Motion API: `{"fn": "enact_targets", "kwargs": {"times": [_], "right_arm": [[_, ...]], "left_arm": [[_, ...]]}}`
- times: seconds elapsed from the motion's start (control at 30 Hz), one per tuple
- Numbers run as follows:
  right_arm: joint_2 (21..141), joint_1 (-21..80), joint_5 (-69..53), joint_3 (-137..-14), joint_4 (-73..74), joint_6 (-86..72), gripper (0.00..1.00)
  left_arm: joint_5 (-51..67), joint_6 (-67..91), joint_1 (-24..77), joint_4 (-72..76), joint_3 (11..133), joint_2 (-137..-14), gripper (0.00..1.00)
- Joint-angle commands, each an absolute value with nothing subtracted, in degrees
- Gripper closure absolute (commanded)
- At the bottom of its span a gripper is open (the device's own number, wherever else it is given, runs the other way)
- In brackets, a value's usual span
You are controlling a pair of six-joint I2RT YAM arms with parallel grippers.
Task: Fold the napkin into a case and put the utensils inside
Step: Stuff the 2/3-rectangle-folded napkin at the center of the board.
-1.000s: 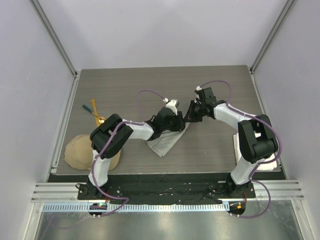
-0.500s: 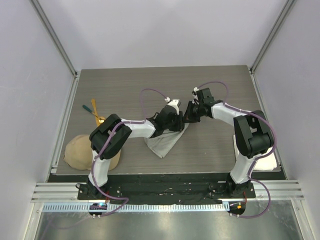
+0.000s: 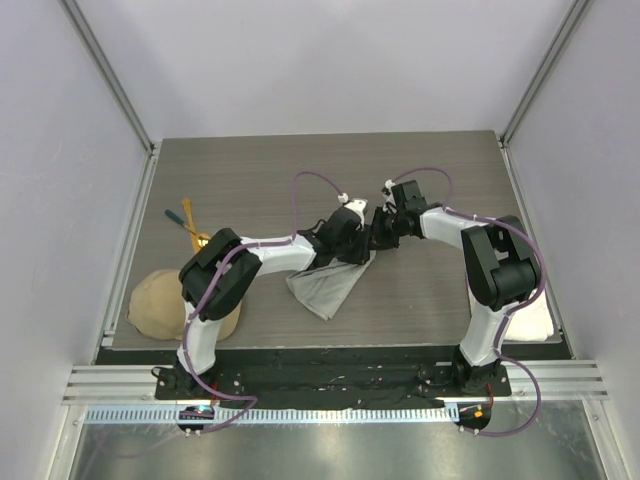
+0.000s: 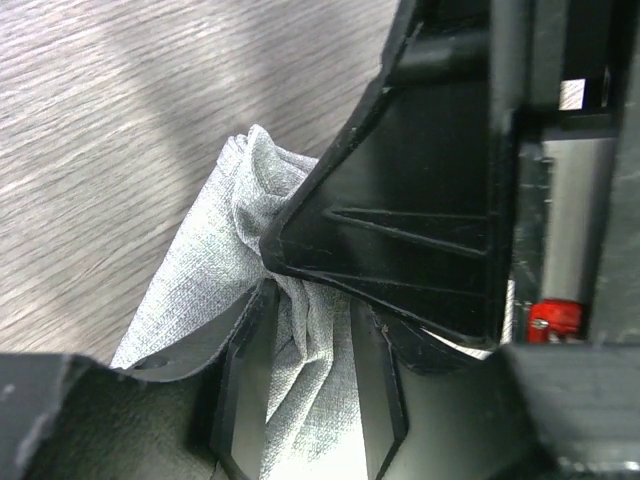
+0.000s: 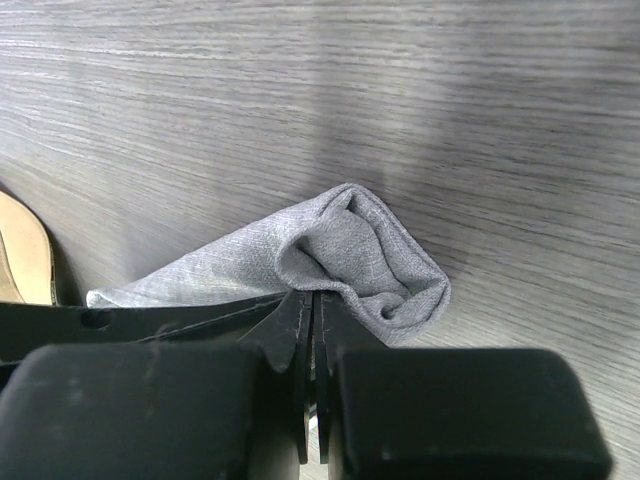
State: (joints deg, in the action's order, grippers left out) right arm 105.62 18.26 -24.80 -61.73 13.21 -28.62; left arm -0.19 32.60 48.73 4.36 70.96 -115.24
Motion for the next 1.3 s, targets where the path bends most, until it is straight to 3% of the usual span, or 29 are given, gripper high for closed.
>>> {"fn": "enact_targets", "kwargs": {"times": [0.0,0.37,0.43,0.53,0.67,0.73,0.77,0.8,0.83,0.97,1.07,1.27], "right_arm": [[106.4,19.7,-27.0,-59.3,14.2,-27.3,0.95],[107.4,19.6,-25.2,-56.2,12.0,-27.7,0.98],[107.7,19.6,-25.2,-55.7,11.7,-27.8,0.98],[108.0,19.5,-24.8,-55.2,11.3,-27.7,0.99],[108.5,19.2,-24.4,-54.3,10.5,-27.7,0.99],[108.7,19.2,-24.6,-54.1,10.0,-27.8,0.99],[108.8,19.2,-24.7,-54.1,9.8,-27.9,0.99],[108.8,19.1,-24.7,-54.0,9.8,-27.9,0.99],[108.9,19.1,-24.9,-54.1,9.8,-27.9,0.99],[108.5,18.9,-25.4,-54.1,9.8,-27.7,0.99],[107.8,18.9,-26.3,-54.3,9.8,-27.9,0.99],[105.8,18.9,-27.6,-54.3,9.7,-28.1,0.99]], "left_arm": [[-2.5,29.8,50.0,-4.6,74.4,-114.5,0.58],[-1.8,30.8,50.2,-1.4,71.2,-110.8,0.53],[-0.3,30.5,50.1,-2.8,72.2,-110.4,0.4],[1.9,28.6,50.1,-3.7,72.7,-109.4,0.35],[4.0,24.7,50.1,-10.3,75.8,-109.1,0.38],[4.2,22.3,50.1,-11.2,75.8,-107.1,0.44],[4.1,21.7,50.1,-11.8,76.1,-106.4,0.49],[3.7,21.4,50.1,-13.1,76.3,-105.4,0.67],[3.6,21.0,50.0,-13.9,76.6,-104.5,0.71],[1.9,16.5,50.0,-18.2,77.7,-99.2,0.71],[0.4,10.1,50.1,-21.5,76.9,-98.4,0.66],[-2.5,3.1,50.4,-9.8,66.7,-96.6,0.57]]}}
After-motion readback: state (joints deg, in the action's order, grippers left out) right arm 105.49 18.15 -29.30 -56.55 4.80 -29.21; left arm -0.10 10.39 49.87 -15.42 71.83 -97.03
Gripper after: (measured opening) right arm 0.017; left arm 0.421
